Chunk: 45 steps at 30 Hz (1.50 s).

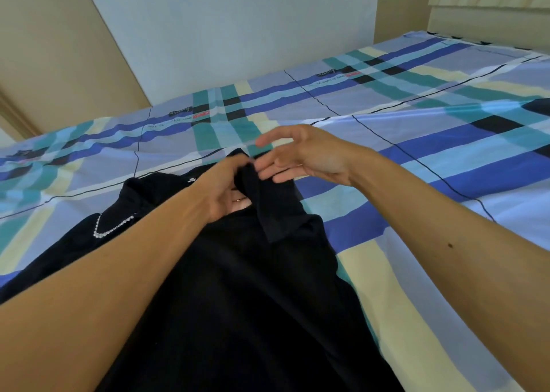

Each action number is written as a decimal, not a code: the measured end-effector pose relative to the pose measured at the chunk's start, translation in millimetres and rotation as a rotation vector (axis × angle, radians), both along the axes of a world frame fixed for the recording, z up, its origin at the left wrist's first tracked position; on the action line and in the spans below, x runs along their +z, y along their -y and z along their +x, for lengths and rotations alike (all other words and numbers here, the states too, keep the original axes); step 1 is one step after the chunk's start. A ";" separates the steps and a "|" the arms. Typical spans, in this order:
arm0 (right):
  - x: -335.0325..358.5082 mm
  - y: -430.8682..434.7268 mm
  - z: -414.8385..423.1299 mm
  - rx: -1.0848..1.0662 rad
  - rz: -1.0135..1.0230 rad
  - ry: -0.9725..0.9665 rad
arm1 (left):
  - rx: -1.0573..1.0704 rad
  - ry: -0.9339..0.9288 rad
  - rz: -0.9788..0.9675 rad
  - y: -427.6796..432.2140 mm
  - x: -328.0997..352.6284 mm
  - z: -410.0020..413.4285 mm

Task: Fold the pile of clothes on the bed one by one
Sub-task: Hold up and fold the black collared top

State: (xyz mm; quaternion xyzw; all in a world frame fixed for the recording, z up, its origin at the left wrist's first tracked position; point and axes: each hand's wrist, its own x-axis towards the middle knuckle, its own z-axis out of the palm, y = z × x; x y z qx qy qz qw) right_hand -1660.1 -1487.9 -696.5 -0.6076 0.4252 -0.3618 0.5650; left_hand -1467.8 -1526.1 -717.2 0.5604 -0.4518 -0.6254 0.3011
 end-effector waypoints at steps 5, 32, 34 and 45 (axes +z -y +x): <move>-21.7 0.5 -6.9 -0.058 -0.048 -0.543 | 0.185 0.174 -0.005 7.1 -9.2 25.0; -27.6 -31.8 7.4 0.166 0.068 -1.333 | -0.216 1.077 -0.509 -36.1 -45.0 97.1; -23.3 -34.1 11.6 -0.017 -0.089 -1.257 | -0.170 1.005 -0.491 -47.5 -44.1 123.6; -47.0 -27.6 184.3 -0.052 -0.470 -0.776 | 0.395 1.226 -0.389 -45.4 -49.5 321.6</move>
